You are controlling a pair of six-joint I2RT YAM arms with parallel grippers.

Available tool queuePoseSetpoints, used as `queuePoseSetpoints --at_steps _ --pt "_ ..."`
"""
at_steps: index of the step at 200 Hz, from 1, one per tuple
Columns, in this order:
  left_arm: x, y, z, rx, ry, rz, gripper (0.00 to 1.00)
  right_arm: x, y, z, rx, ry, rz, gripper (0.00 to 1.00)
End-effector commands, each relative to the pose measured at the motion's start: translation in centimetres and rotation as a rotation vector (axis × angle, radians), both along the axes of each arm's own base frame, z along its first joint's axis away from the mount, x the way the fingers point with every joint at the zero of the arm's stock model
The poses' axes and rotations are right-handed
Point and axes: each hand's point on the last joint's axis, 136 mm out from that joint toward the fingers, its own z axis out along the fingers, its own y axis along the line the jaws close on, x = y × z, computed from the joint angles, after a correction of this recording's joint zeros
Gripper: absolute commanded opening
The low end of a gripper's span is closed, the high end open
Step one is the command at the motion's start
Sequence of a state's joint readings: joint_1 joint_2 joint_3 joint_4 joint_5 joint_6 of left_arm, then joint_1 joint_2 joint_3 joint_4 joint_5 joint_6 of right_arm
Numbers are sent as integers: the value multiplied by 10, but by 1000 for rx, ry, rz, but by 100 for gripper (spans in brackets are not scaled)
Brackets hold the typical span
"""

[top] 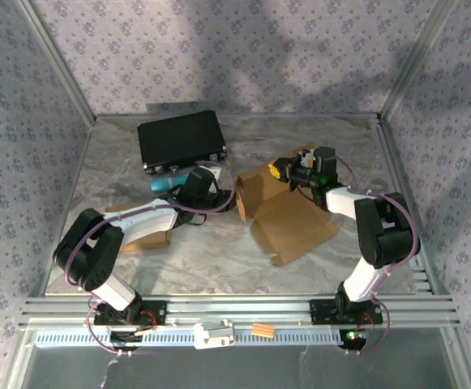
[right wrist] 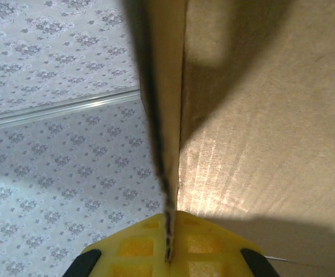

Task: Fold the paper box

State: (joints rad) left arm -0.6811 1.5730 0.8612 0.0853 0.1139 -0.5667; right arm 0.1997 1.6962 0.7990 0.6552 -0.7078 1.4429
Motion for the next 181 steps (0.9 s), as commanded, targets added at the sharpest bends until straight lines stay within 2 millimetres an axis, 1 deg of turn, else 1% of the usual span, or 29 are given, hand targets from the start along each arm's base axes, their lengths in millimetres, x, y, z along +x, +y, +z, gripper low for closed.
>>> queuePoseSetpoints --at_steps 1,15,34,59,75,100,119,137,181 --pt "5 3 9 43 -49 10 46 4 -1 29 85 -128 -18 0" --pt "7 8 13 61 -63 25 46 10 4 37 117 -151 -28 0" --pt "8 13 16 81 -83 37 46 15 15 52 138 -185 -13 0" --pt "8 19 14 114 -93 38 46 19 32 58 164 -193 29 0" --pt "11 29 12 144 -103 62 47 19 39 50 157 -176 52 0" --pt "15 42 8 159 -101 80 47 17 40 30 138 -152 79 0" --pt "17 49 3 176 -98 83 47 17 41 21 140 -145 98 0" --pt "18 50 5 176 -109 60 45 19 42 12 124 -129 109 0" --pt "16 45 4 160 -127 -28 44 32 49 4 117 -117 108 0"
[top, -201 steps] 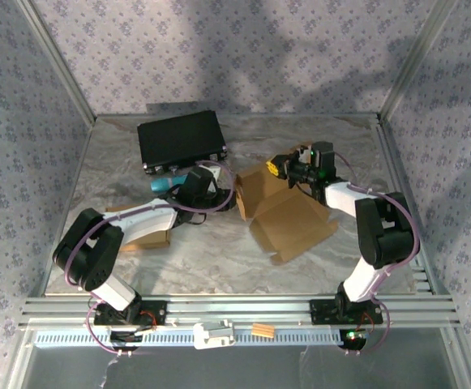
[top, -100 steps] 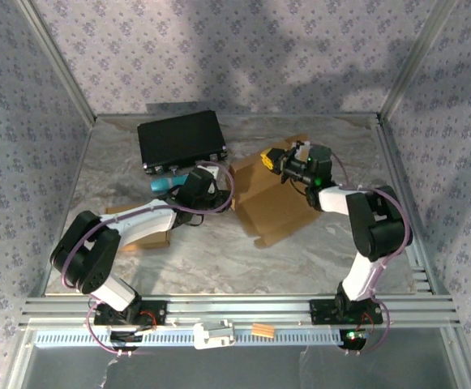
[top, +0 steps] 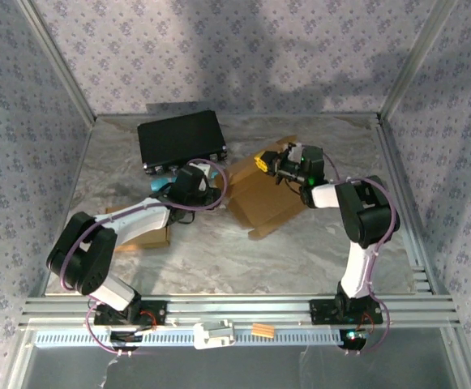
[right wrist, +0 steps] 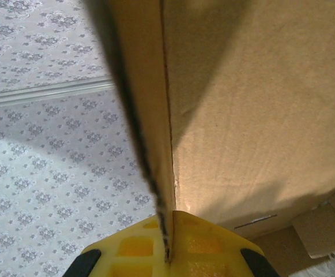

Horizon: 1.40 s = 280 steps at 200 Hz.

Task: Fold the paper box

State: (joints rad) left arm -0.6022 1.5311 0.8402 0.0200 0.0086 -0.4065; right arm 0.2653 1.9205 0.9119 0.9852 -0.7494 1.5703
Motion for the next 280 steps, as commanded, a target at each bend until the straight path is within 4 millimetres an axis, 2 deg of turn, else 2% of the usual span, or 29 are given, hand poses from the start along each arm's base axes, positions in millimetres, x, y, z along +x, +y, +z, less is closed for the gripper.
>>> queuePoseSetpoints --at_steps 1,30,58,72,87,112,151,174,199,232,280 --pt "-3 -5 9 -8 -35 -84 43 5 5 -5 -13 -10 21 0" --pt "-3 -7 21 -38 -58 -141 43 9 6 -9 -24 5 22 0" --pt "-19 -10 41 -98 -64 -245 35 10 5 -8 -25 6 19 0" --pt "-25 -3 44 -107 -54 -261 27 11 5 -4 -21 0 16 0" --pt "-28 10 42 -91 -48 -249 25 13 7 0 -18 -4 18 0" --pt "-19 29 30 -38 -46 -208 24 14 10 3 -14 -4 25 0" --pt "17 48 18 45 -13 -116 28 13 12 -1 -16 6 30 0" --pt "29 32 22 -6 -18 -155 34 13 12 -1 -16 5 33 0" --pt "35 16 16 -18 -16 -202 36 10 13 -7 -27 -1 44 0" --pt "29 -3 13 -15 -24 -262 39 10 11 -17 -22 19 37 0" --pt "23 -16 13 -23 -56 -292 40 10 13 -14 -21 14 43 0"
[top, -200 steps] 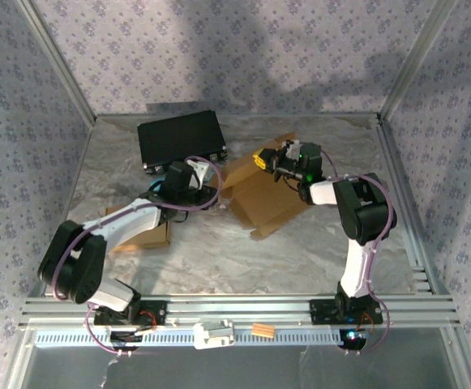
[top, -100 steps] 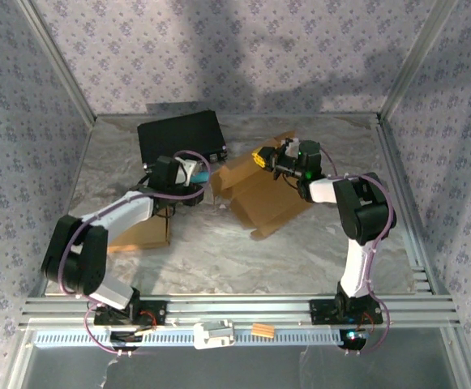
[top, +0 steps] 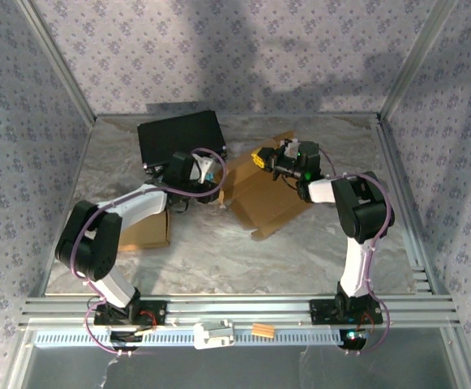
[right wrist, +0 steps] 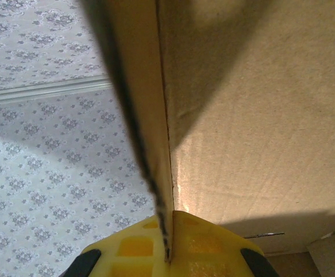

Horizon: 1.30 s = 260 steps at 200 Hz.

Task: Fold the paper box

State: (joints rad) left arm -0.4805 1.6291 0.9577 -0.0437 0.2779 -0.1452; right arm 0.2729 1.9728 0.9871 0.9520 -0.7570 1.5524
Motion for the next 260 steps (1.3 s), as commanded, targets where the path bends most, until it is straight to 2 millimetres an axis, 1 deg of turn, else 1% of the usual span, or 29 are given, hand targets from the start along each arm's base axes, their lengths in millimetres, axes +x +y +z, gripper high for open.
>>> queuePoseSetpoints --at_steps 1,12,29,53,74,101,124,151,198,238,260 --pt "3 -12 12 -32 -60 -43 40 -2 5 -11 -10 19 26 0" --pt "2 -16 13 -43 -69 -51 41 -2 4 -11 -9 20 25 0" --pt "1 -19 9 -37 -67 -59 41 -3 5 -10 -6 19 29 0" --pt "4 -20 6 -27 -84 -55 40 -3 6 -8 -4 17 35 0" --pt "5 -24 5 -36 -90 -79 36 -4 7 -9 0 22 39 0" --pt "0 -31 6 -50 -97 -130 34 -4 7 -9 10 24 43 0" --pt "-5 -36 8 -60 -116 -175 34 -3 9 -4 24 14 50 0" --pt "-7 -37 5 -64 -141 -198 34 -2 11 1 38 8 58 0" --pt "1 -43 7 -96 -149 -179 34 -3 13 5 41 9 60 0" --pt "4 -54 9 -92 -162 -175 34 -4 14 8 51 -2 57 0" --pt "12 -49 11 -65 -181 -102 36 -1 14 11 70 -1 41 0"
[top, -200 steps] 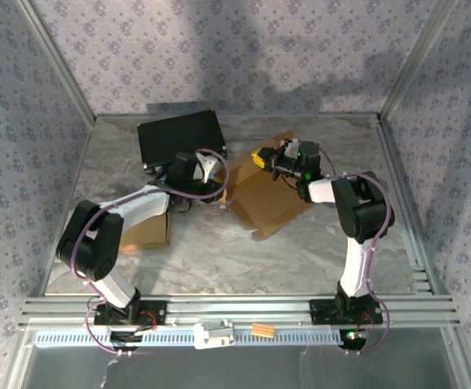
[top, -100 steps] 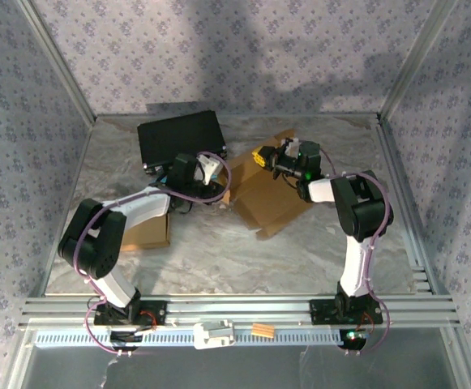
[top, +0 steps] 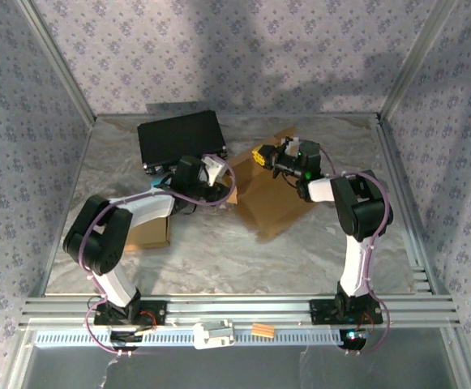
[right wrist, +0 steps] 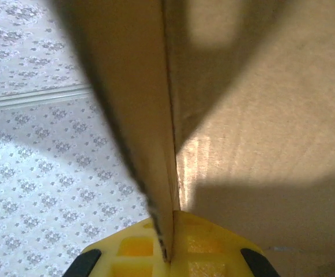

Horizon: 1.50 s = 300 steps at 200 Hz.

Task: Fold the paper box

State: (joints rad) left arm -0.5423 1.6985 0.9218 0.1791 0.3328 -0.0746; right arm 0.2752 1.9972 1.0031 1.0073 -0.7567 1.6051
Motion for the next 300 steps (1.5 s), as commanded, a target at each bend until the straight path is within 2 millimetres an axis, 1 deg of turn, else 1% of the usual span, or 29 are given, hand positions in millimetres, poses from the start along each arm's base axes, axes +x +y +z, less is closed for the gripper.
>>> queuePoseSetpoints --at_steps 1,25,59,85,115,158,199,239,300 --pt "13 -7 14 -15 -53 50 36 -6 11 6 31 -2 41 0" --pt "19 3 13 -7 -64 124 36 -3 13 9 37 2 26 0" --pt "21 5 4 21 -49 129 35 -4 19 10 34 1 40 0" --pt "28 12 3 43 -59 173 36 -6 20 3 28 15 40 0" --pt "33 12 0 33 -53 212 39 -9 23 -5 22 22 47 0" --pt "38 15 -4 30 -48 256 39 -13 26 -20 -2 29 47 0" --pt "43 18 -3 33 -48 293 39 -18 35 -29 -35 4 67 0" --pt "46 22 -3 36 -52 330 39 -27 32 -46 -71 9 58 0" --pt "53 29 -4 32 -52 411 39 -35 35 -58 -106 -4 58 0"
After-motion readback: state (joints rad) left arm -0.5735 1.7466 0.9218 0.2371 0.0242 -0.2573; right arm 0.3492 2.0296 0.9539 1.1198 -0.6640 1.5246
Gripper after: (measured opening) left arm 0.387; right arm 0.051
